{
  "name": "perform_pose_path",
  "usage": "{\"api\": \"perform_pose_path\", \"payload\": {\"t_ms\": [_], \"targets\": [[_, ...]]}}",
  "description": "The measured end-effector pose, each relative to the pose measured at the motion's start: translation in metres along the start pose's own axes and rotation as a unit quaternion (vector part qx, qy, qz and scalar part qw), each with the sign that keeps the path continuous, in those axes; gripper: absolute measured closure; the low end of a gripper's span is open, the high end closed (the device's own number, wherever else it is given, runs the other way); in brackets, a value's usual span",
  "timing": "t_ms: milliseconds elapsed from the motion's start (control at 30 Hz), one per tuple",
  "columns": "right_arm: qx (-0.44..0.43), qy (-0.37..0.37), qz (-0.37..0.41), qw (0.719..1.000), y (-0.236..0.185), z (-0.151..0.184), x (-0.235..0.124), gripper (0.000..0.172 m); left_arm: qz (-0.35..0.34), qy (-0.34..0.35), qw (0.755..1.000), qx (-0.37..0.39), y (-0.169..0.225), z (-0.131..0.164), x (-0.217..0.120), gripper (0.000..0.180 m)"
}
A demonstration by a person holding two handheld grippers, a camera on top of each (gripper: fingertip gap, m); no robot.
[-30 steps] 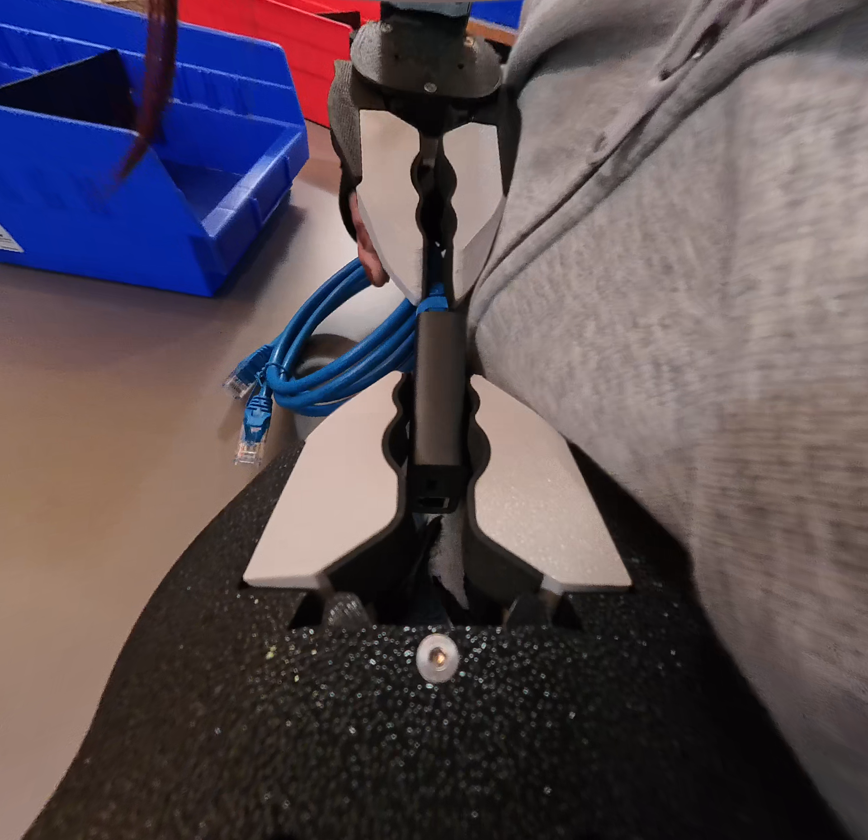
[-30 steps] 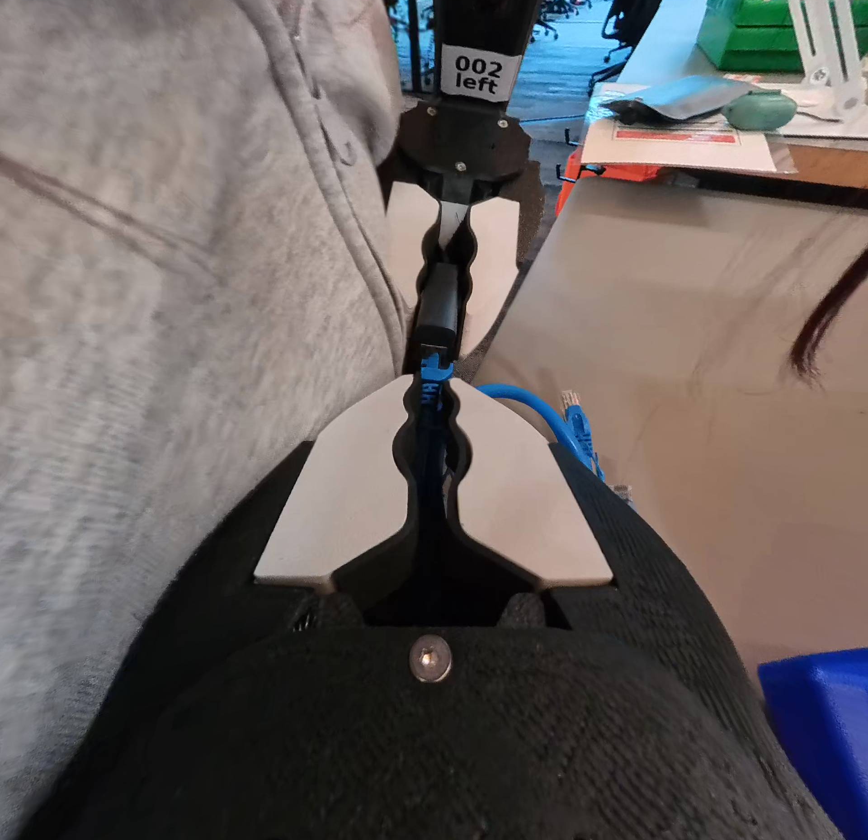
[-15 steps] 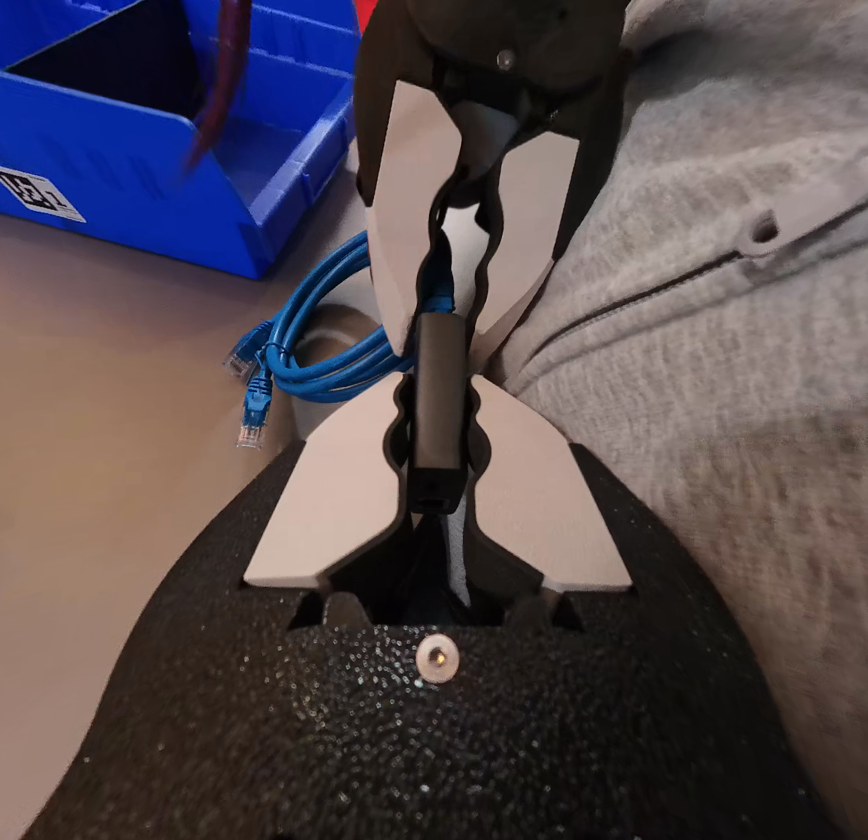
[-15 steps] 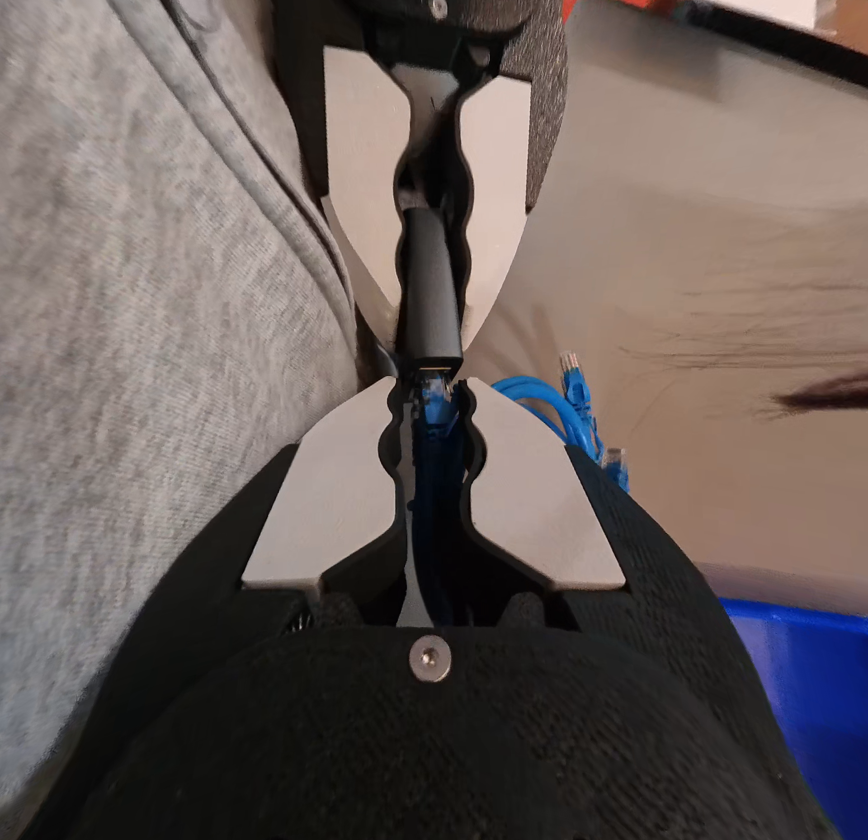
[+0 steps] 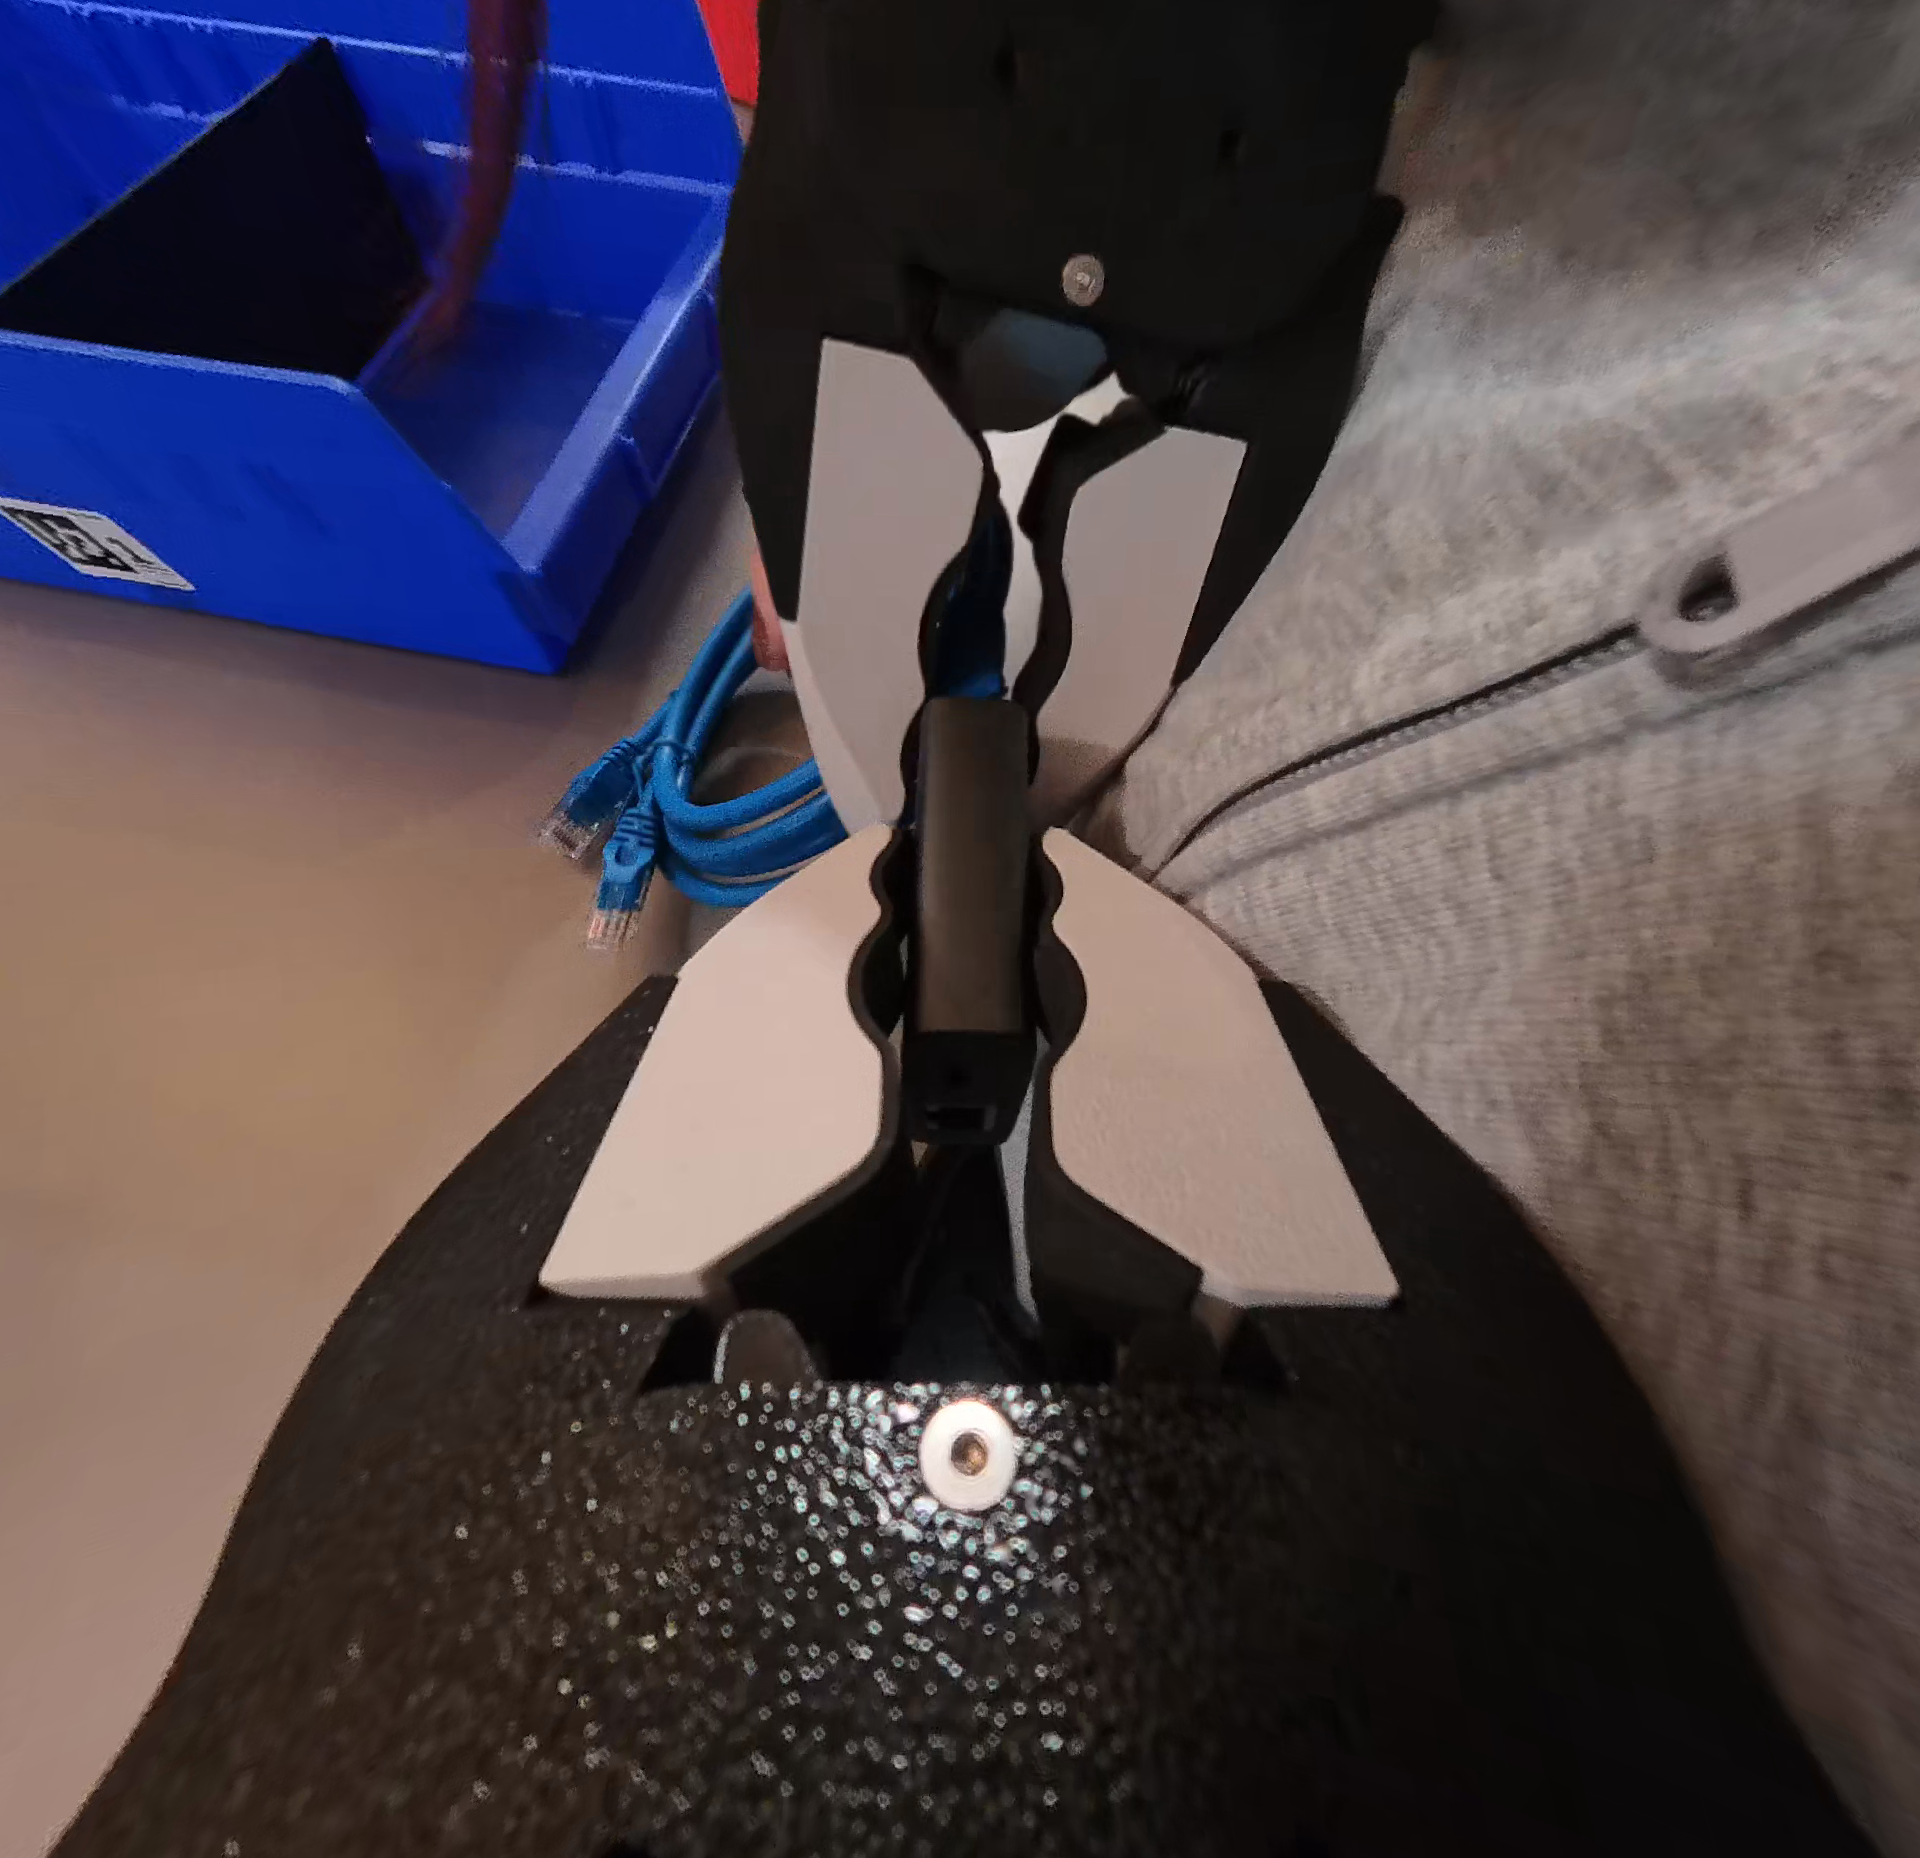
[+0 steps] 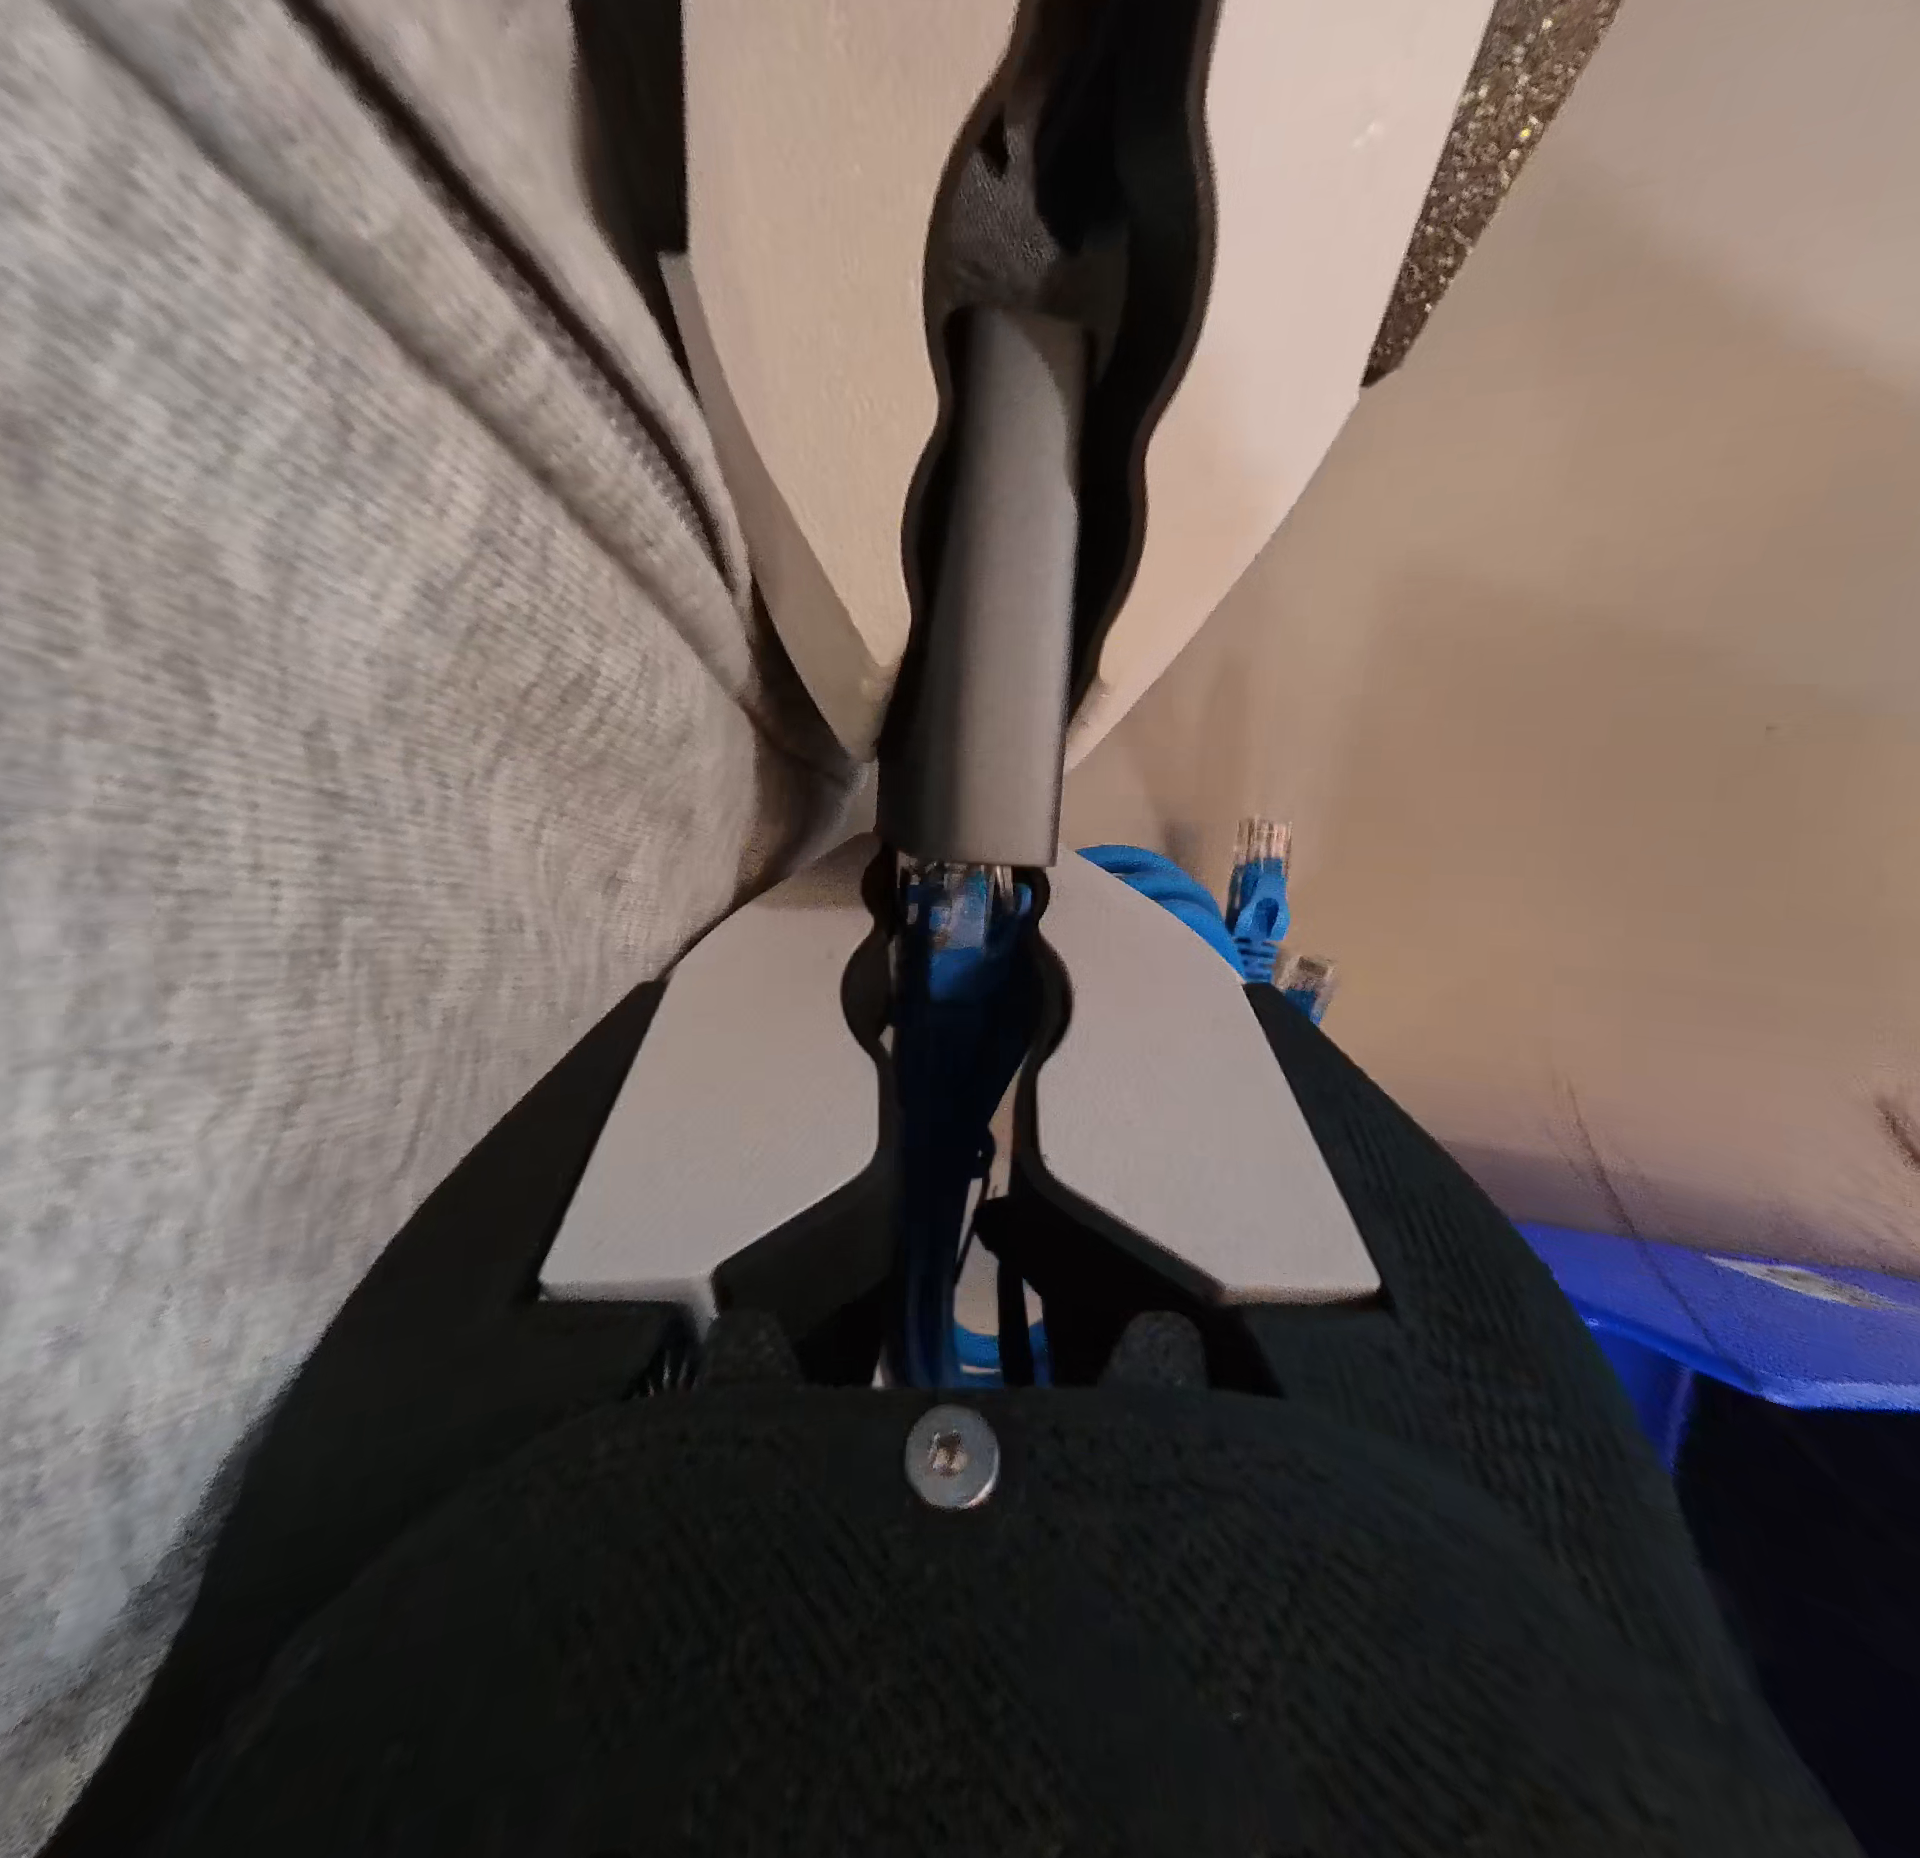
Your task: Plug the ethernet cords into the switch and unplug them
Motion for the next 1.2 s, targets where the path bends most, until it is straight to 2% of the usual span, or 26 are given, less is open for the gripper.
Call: {"api": "perform_pose_path", "payload": {"t_ms": [333,567,700,933,1067,1200], "targets": [[-0.042,-0.024,0.020,0.999,-0.006,-0.002,0.002,0.153,0.000,-0.023,1.000,-0.010,-0.001,-0.002,0.008,0.160],[-0.099,0.000,0.041,0.994,-0.016,-0.001,-0.004,0.156,-0.017,-0.026,0.999,0.034,0.007,-0.008,0.011,0.160],[-0.091,0.006,0.050,0.995,-0.016,-0.001,-0.007,0.156,-0.032,-0.026,0.998,0.039,0.009,-0.009,0.011,0.160],[-0.080,0.023,0.041,0.996,-0.015,0.001,-0.009,0.156,-0.019,-0.020,0.999,0.028,0.007,-0.007,0.010,0.159],[-0.045,0.035,-0.002,0.998,-0.010,0.005,-0.006,0.156,0.006,-0.014,1.000,-0.003,0.002,-0.005,0.012,0.160],[-0.023,0.043,0.043,0.998,-0.003,0.007,-0.008,0.145,-0.006,-0.014,0.998,-0.056,-0.005,-0.001,0.011,0.160]]}}
Point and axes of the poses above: each gripper's, where its closed fingertips meet, x out along the fingers, z out of its underside, y = z × x across the jaws, the point moved 8 cm from there along -x, back along the fingers, and after that the axes turned 1 degree about z, right-handed, at the moved point
